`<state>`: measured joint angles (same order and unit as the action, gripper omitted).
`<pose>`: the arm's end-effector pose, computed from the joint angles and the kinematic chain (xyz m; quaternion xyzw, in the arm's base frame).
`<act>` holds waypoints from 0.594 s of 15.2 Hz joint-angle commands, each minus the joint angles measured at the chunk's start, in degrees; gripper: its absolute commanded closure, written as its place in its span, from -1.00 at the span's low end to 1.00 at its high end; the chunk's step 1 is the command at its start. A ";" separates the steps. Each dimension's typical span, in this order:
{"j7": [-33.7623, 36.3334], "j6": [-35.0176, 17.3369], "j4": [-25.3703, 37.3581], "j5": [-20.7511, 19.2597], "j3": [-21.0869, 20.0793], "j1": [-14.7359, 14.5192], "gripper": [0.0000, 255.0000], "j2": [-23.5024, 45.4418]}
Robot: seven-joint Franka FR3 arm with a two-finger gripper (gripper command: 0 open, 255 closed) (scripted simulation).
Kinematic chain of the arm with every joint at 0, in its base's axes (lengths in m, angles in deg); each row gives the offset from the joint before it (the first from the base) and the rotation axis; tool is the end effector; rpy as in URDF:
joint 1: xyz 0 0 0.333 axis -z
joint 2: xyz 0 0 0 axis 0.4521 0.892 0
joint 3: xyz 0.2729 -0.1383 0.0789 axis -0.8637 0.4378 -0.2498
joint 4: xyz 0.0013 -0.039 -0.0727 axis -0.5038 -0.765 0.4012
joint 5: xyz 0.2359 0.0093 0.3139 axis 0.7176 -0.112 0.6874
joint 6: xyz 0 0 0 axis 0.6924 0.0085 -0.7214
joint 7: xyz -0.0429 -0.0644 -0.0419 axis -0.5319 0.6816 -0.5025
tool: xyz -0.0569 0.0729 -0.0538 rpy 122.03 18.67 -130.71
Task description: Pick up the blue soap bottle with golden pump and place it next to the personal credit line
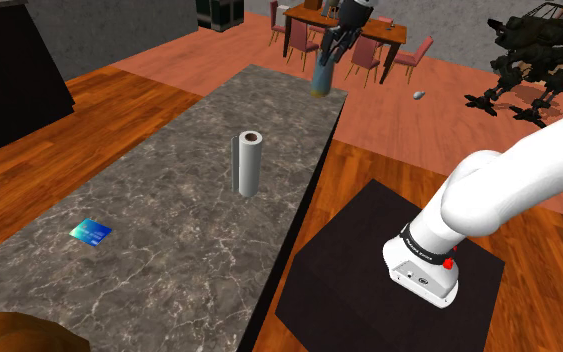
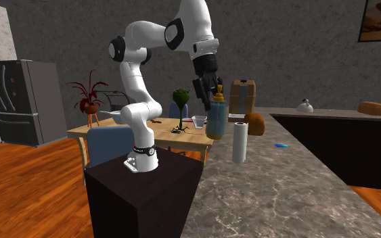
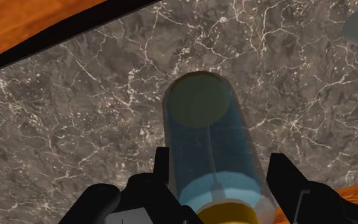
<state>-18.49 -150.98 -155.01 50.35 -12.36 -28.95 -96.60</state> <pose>0.4593 -0.0929 0.5763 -0.9925 0.0271 -0.1167 0.0256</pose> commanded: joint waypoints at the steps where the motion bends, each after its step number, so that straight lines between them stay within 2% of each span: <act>1: 0.07 1.40 1.53 0.02 -0.04 -0.04 1.00 0.14; 3: 0.12 2.33 2.51 0.03 -0.07 -0.05 1.00 0.18; 9: 8.90 1.82 0.11 0.08 -6.45 -2.57 1.00 -1.95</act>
<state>-10.94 -149.21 -154.59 50.43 -17.88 -31.17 -98.15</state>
